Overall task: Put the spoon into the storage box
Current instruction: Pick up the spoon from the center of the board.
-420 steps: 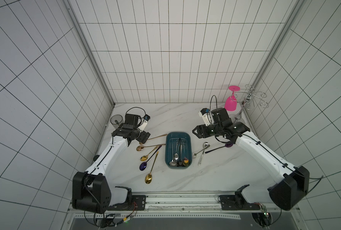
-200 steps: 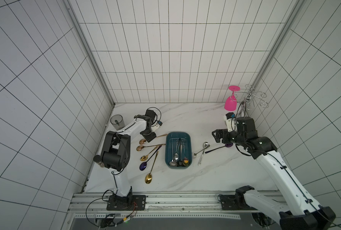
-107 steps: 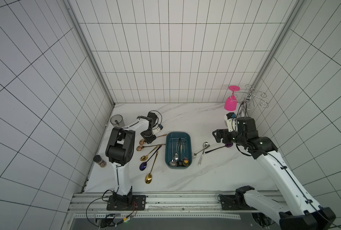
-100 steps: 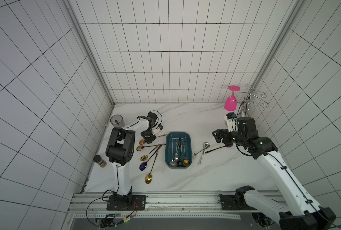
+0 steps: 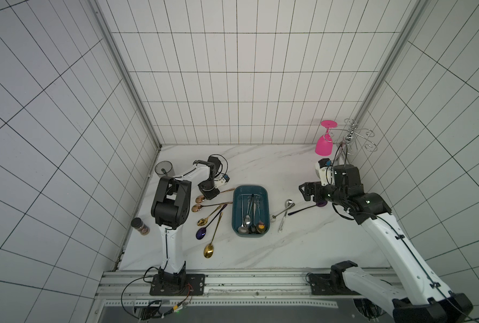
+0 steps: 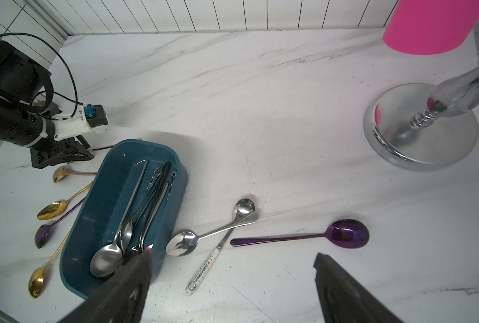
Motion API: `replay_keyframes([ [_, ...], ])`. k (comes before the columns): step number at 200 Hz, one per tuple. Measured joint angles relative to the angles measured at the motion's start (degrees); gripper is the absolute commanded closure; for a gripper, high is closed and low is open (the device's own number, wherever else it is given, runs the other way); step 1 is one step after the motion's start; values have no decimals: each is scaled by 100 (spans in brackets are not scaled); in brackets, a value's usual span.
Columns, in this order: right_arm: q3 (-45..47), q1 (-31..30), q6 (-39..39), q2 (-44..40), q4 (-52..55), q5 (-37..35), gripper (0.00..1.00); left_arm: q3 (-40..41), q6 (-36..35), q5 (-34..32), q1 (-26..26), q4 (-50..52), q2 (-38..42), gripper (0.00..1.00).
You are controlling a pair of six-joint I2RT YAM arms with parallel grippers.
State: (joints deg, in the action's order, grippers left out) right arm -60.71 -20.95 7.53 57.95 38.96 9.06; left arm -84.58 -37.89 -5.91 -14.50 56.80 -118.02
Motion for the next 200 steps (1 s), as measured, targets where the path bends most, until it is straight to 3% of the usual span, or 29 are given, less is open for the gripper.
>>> replay_keyframes([
  [55,0,0,-4,-17,42,-4,6,-120,-24,81,90,55,-79,100],
  [128,0,0,31,-17,79,22,6,-365,245,243,319,-42,-76,100],
  [200,13,0,354,-17,-133,435,6,-1340,1126,1276,332,-116,726,100],
])
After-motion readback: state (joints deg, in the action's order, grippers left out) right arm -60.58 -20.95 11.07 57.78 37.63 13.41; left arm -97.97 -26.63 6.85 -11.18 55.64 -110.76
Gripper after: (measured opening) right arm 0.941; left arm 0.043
